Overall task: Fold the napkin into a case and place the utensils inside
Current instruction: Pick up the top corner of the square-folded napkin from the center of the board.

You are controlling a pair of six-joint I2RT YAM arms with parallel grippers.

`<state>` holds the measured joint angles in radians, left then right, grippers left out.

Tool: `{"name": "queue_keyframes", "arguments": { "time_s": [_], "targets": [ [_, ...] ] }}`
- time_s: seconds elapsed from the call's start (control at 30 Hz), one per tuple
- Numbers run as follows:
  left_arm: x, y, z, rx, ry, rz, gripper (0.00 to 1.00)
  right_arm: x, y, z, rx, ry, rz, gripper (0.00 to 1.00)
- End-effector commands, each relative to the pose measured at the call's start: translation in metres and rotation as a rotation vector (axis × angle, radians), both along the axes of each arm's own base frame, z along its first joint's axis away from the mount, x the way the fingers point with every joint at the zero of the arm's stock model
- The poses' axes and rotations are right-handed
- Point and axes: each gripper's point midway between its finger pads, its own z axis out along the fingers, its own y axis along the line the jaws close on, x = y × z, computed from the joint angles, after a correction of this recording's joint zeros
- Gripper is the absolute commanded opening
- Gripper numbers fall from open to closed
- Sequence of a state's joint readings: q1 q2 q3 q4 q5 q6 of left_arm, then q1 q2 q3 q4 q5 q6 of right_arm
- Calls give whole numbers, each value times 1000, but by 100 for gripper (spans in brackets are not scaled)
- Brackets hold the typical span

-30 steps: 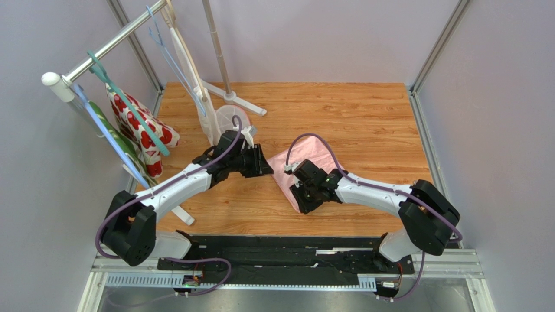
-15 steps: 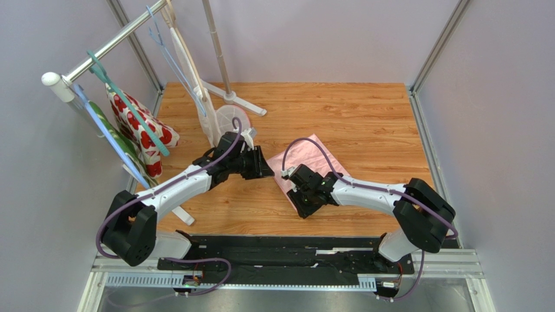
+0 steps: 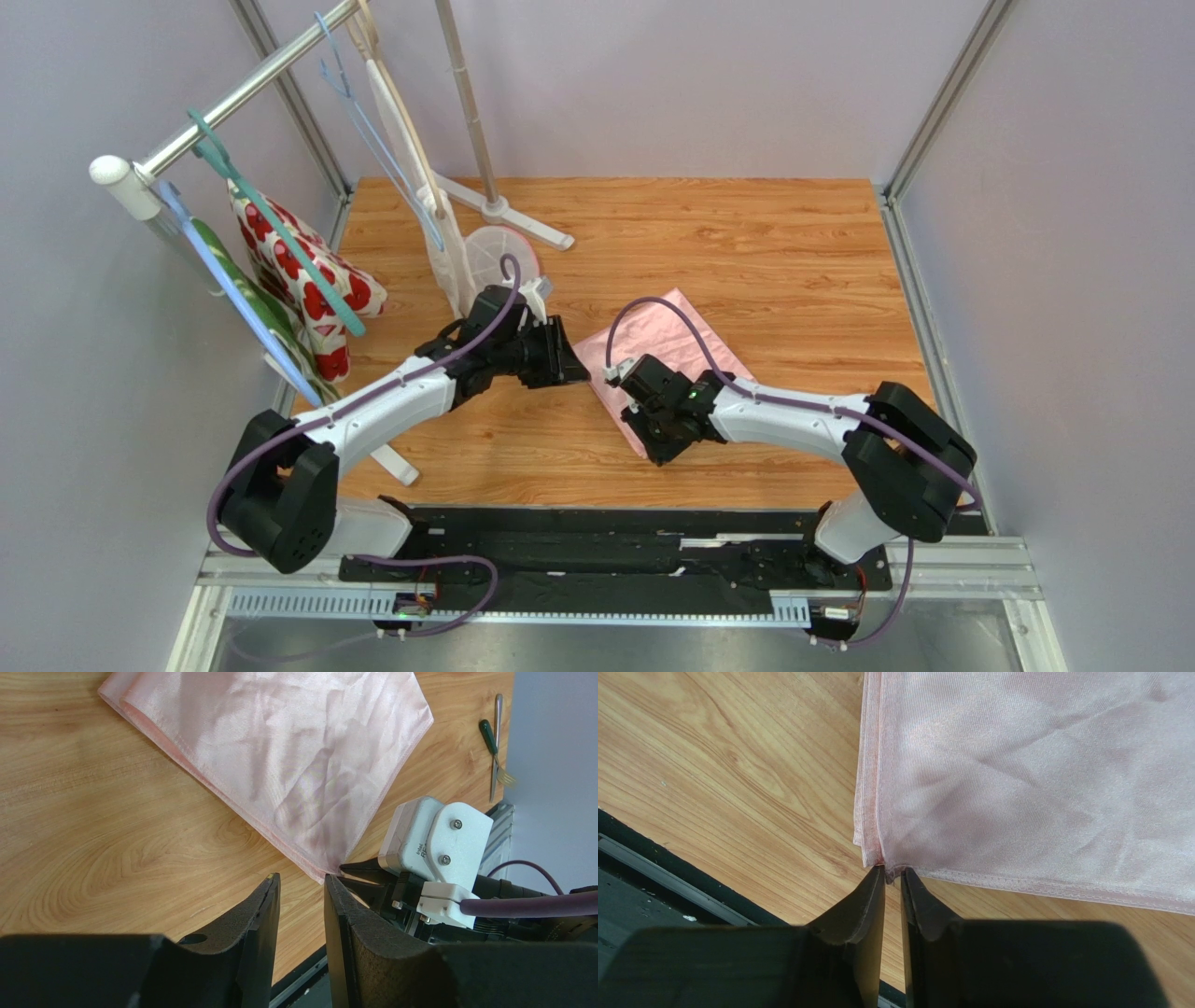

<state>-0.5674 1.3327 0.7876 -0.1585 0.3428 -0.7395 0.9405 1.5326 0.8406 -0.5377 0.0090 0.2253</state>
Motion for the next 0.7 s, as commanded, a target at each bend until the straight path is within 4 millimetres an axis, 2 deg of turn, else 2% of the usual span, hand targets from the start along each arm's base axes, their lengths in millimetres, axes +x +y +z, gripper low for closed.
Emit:
{"name": "queue_keyframes", "arguments": {
  "time_s": [0.0, 0.1, 0.2, 0.4, 0.5, 0.63, 0.67],
  "targets": [
    [1, -2, 8, -33, -17, -1, 38, 16, 10, 19, 24, -75, 10, 14],
    [1, -2, 8, -33, -19, 2, 38, 19, 12, 26, 26, -89, 12, 10],
    [1, -1, 9, -33, -21, 7, 38, 25, 15, 31, 27, -105, 10, 0],
    [9, 5, 10, -16, -39, 46, 38, 51, 13, 45, -2, -190, -46, 0],
    [19, 6, 17, -20, -53, 80, 38, 76, 11, 58, 7, -246, -84, 0],
    [36, -2, 23, -44, -66, 100, 38, 126, 2, 72, 43, -316, -174, 0],
    [40, -5, 24, -52, -60, 99, 38, 136, 5, 80, 73, -332, -172, 0]
  ]
}}
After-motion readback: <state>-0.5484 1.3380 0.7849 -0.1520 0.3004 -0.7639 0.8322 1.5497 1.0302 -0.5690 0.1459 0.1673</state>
